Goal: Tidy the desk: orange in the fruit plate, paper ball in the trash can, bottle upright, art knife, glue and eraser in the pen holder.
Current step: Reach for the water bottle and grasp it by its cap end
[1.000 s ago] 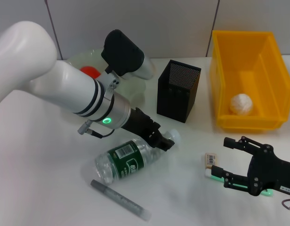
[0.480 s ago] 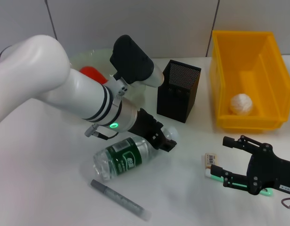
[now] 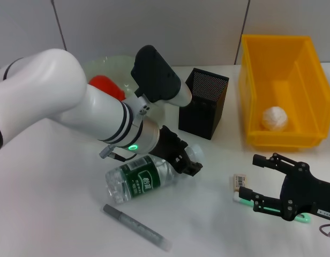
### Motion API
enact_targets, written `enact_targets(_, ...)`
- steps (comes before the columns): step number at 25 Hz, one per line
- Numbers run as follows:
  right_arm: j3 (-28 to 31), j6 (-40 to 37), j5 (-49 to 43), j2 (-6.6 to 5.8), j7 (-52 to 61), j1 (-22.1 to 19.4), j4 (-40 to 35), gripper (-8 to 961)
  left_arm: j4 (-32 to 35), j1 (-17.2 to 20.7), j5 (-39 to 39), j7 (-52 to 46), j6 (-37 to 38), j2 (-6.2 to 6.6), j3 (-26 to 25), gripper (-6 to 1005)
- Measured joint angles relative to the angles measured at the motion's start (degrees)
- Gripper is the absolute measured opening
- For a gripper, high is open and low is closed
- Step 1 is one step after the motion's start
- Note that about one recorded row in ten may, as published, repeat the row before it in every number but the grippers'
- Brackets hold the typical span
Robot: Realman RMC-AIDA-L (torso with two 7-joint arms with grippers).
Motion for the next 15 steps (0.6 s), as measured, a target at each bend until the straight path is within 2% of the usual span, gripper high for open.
enact_targets(12,0.24,-0.05,0.0,0.08,0.01,-0.01,0.0,786,0.03,-0.1,0.58,0.05,-0.5,0.0,0.81,619)
enact_targets(15,0.3,-0.08,0.0,0.09,0.08,-0.01,0.0,786,0.07,-0.09,0.59,0.05,-0.49,0.0,0.81,549)
